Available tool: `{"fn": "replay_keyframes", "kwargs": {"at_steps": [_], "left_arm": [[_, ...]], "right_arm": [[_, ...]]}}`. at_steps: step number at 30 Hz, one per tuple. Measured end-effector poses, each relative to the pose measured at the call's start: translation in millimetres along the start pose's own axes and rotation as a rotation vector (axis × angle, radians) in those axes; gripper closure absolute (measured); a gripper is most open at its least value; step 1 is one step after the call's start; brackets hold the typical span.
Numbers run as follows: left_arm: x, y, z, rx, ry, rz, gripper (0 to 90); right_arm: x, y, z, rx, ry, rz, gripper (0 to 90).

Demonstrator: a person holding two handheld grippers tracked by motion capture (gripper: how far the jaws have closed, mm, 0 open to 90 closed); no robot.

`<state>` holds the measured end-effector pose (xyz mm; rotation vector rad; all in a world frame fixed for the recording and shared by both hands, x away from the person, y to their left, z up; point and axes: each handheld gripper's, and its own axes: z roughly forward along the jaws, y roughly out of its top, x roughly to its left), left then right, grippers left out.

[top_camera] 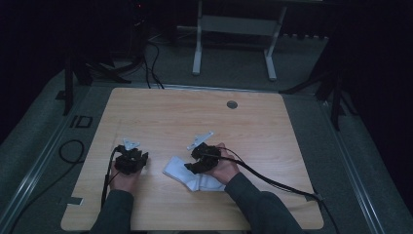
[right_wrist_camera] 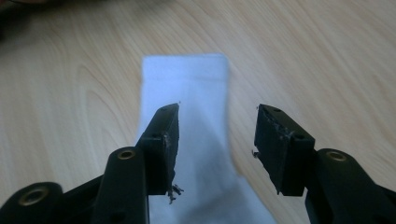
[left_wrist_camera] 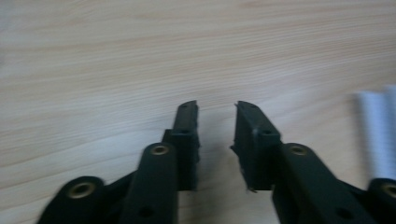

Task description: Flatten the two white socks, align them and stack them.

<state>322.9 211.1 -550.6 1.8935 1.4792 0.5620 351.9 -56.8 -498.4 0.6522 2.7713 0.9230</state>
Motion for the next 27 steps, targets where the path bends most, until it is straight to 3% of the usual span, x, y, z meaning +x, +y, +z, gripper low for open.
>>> {"fn": "replay_keyframes", "kwargs": {"at_steps": [2, 6, 11, 14, 18, 27], "left_arm": [[-6.0, 2.0, -3.5, -0.021, -0.050, -0.004, 79.9], [-21.3, 8.0, -10.4, -0.039, -0.111, 0.049, 89.4], [-48.6, 11.3, -10.4, -0.045, -0.167, 0.123, 89.7], [-64.2, 11.5, -7.7, -0.038, -0.194, 0.173, 89.7], [-75.1, 9.3, -0.2, -0.013, -0.198, 0.213, 89.6], [-77.7, 3.9, 9.4, 0.029, -0.186, 0.213, 89.5]], "right_arm": [[-2.2, 0.3, -4.5, 0.014, -0.014, 0.002, 49.6], [-4.1, 0.8, -13.5, 0.041, -0.039, -0.012, 51.6], [-3.0, -1.0, -23.9, 0.090, -0.084, -0.053, 53.0], [-3.7, -4.9, -30.7, 0.089, -0.083, -0.047, 58.7], [-10.8, -16.5, -41.8, 0.094, -0.119, -0.020, 62.6], [-24.1, -56.1, -54.0, 0.133, -0.135, 0.094, 65.5]]}}
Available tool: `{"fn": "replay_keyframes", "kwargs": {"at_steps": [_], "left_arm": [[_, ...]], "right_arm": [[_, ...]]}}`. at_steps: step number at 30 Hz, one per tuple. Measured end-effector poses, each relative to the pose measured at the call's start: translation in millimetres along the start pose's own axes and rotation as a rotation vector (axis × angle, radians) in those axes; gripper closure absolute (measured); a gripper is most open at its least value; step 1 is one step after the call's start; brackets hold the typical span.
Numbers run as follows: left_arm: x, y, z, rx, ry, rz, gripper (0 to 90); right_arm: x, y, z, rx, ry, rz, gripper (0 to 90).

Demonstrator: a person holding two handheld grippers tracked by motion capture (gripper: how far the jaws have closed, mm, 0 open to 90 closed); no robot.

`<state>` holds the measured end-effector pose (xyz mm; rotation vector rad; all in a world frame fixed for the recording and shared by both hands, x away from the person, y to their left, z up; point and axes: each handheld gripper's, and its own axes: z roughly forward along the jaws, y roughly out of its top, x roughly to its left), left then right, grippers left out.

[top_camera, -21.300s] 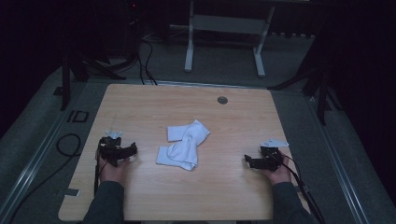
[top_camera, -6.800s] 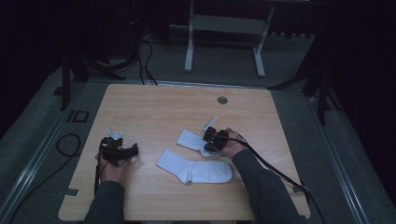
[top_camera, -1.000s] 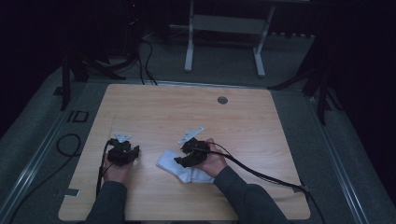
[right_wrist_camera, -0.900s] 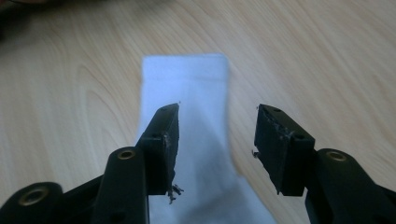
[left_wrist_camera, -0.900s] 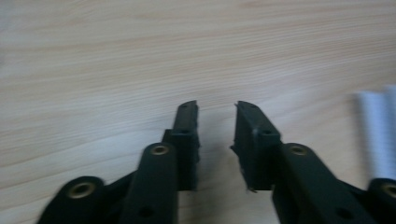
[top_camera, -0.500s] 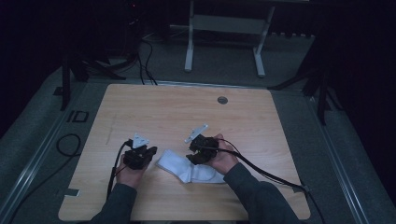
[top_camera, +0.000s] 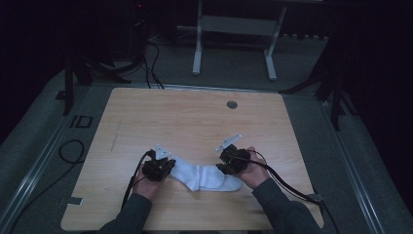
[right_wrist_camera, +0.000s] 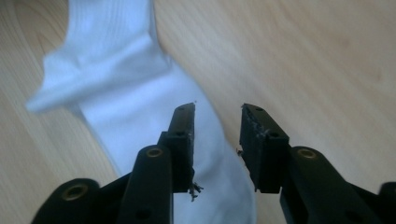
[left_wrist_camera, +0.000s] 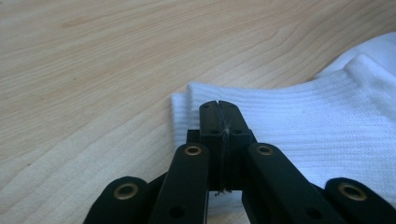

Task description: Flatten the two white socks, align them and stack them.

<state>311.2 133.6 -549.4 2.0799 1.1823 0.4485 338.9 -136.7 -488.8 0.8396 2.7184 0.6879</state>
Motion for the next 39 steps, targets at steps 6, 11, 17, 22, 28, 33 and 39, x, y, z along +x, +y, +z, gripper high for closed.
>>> {"fn": "replay_keyframes", "kwargs": {"at_steps": [6, 11, 17, 22, 28, 33, 39], "left_arm": [[-1.9, -1.1, 1.0, 0.006, 0.004, 0.005, 89.5], [-0.9, -1.9, 0.5, 0.009, -0.003, -0.005, 89.5], [-1.3, -2.6, 0.2, 0.009, 0.004, -0.005, 89.5], [-1.8, -3.0, -0.2, 0.013, 0.007, -0.006, 89.5], [-1.7, -3.8, -0.4, 0.013, 0.011, -0.003, 89.5], [-1.8, -4.1, -0.3, 0.011, 0.008, -0.010, 89.5], [-1.5, -4.4, -0.6, 0.012, 0.008, -0.010, 89.5]], "right_arm": [[-2.1, -21.0, 8.0, 0.014, 0.033, 0.072, 57.9], [-2.4, -27.4, 22.7, 0.056, 0.083, 0.131, 53.1], [-1.7, -32.2, 24.1, 0.061, 0.060, 0.116, 83.9], [-4.3, -35.1, 17.4, 0.060, 0.053, 0.104, 88.1], [-8.2, -48.4, 15.4, 0.061, 0.052, 0.130, 88.1], [-12.8, -57.4, 12.3, 0.056, 0.048, 0.153, 88.1], [-16.6, -63.4, 5.2, 0.049, 0.029, 0.168, 88.2]]}}
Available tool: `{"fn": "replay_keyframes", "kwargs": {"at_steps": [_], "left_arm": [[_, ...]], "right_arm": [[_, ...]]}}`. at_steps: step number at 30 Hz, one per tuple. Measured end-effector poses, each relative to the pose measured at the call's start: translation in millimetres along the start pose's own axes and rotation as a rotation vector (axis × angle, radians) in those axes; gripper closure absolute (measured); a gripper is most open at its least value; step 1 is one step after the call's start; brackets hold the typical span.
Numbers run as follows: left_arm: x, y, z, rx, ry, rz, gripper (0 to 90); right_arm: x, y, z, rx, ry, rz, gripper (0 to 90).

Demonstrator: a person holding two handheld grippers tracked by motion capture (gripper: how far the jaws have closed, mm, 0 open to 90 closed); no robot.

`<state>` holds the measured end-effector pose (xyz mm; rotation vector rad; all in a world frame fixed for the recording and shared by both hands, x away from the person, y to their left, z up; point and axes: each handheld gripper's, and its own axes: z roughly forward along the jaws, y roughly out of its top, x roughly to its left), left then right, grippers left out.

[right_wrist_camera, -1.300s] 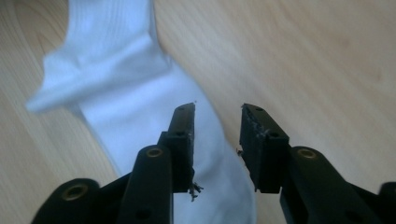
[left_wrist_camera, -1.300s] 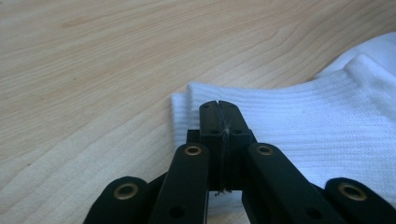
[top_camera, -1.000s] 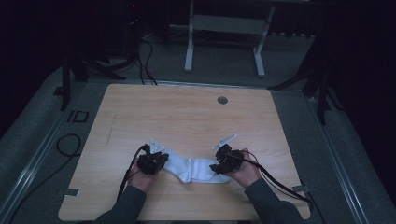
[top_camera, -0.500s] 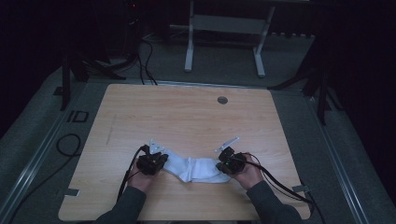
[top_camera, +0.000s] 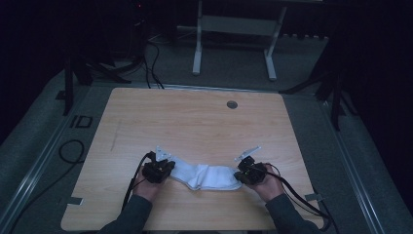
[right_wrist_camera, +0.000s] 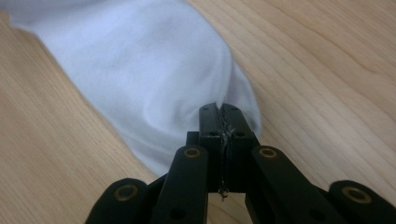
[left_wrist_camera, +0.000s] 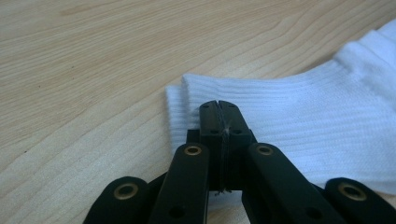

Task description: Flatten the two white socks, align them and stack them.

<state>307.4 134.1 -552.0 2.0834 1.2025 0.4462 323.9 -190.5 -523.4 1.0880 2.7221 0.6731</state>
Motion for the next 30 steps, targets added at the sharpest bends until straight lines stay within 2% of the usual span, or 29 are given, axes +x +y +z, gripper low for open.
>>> {"fn": "replay_keyframes", "kwargs": {"at_steps": [5, 11, 15, 17, 24, 26, 30], "left_arm": [[0.8, -0.3, -0.6, 0.004, 0.002, 0.004, 89.5], [1.2, -0.4, -0.9, 0.007, 0.003, 0.006, 89.6], [1.5, -0.5, -1.0, 0.009, 0.004, 0.006, 89.5], [1.6, -0.5, -1.0, 0.009, 0.004, 0.007, 89.5], [1.3, -0.7, -0.7, 0.007, 0.005, 0.005, 89.5], [1.1, -0.7, -0.5, 0.007, 0.005, 0.004, 89.5], [1.1, -0.8, -0.3, 0.007, 0.005, 0.004, 89.5]], "right_arm": [[-6.8, -5.6, -2.5, 0.000, -0.007, 0.020, 88.2], [-12.5, -10.0, -3.4, -0.018, 0.011, 0.041, 87.3], [-16.3, -11.2, -8.5, -0.050, 0.020, 0.056, 78.6], [-20.1, -12.6, -12.7, -0.073, 0.030, 0.081, 73.4], [-28.3, -19.5, -14.8, -0.104, 0.018, 0.149, 70.3], [-29.7, -20.1, -14.2, -0.103, 0.039, 0.163, 68.4], [-26.1, -20.1, -6.5, -0.082, 0.078, 0.159, 62.6]]}}
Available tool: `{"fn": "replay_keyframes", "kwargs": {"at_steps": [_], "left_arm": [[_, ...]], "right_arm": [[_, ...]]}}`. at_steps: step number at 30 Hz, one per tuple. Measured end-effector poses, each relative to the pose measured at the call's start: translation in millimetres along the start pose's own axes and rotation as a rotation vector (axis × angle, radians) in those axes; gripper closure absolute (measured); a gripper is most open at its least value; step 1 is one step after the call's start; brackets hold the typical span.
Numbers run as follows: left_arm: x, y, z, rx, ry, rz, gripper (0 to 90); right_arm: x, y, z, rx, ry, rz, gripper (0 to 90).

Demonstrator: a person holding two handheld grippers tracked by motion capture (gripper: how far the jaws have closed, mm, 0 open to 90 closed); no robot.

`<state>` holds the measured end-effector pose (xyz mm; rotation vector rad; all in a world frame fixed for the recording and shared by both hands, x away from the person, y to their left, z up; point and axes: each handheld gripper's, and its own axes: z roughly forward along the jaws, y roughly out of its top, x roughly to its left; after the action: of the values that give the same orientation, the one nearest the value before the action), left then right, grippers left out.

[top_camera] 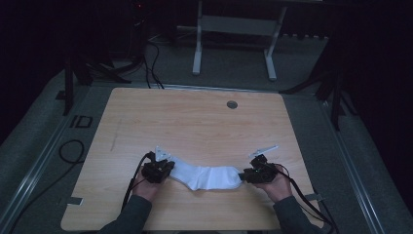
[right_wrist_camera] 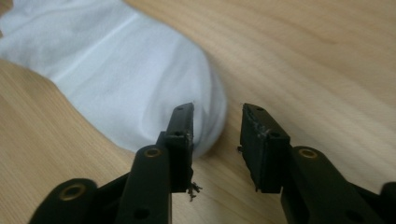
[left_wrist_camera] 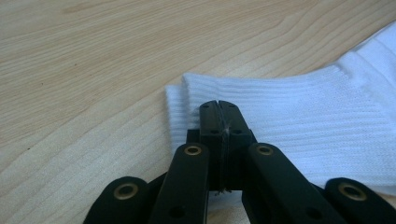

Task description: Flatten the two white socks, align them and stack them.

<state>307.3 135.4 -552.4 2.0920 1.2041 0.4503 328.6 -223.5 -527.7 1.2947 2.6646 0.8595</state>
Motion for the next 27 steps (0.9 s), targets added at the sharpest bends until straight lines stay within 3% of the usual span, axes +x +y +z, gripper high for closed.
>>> {"fn": "replay_keyframes", "kwargs": {"at_steps": [2, 5, 7, 9, 18, 23, 27], "left_arm": [[-0.3, -0.1, -0.1, 0.001, 0.002, 0.003, 89.5], [-1.0, -0.2, 0.3, -0.002, 0.007, 0.006, 89.5], [-1.6, -0.3, 0.4, -0.001, 0.010, 0.009, 89.6], [-2.0, -0.3, 0.5, -0.001, 0.011, 0.013, 89.6], [-4.6, -0.1, 1.4, -0.002, 0.002, 0.019, 89.7], [-7.7, 0.1, 1.7, -0.001, -0.001, 0.027, 89.6], [-7.8, 0.1, 1.5, -0.003, -0.005, 0.021, 89.4]], "right_arm": [[1.9, -0.6, 9.0, 0.025, 0.010, -0.001, 63.2], [4.0, 0.0, 13.7, 0.031, 0.020, -0.018, 79.1], [5.2, 1.4, 13.3, 0.039, 0.017, -0.028, 84.4], [5.0, 2.9, 10.6, 0.047, -0.002, -0.048, 85.0], [-6.2, 13.1, -9.7, 0.001, -0.082, -0.057, 85.6], [-10.7, 14.9, -3.0, 0.021, -0.131, -0.063, 85.5], [-15.1, 14.4, 8.6, 0.038, -0.124, -0.054, 84.2]]}}
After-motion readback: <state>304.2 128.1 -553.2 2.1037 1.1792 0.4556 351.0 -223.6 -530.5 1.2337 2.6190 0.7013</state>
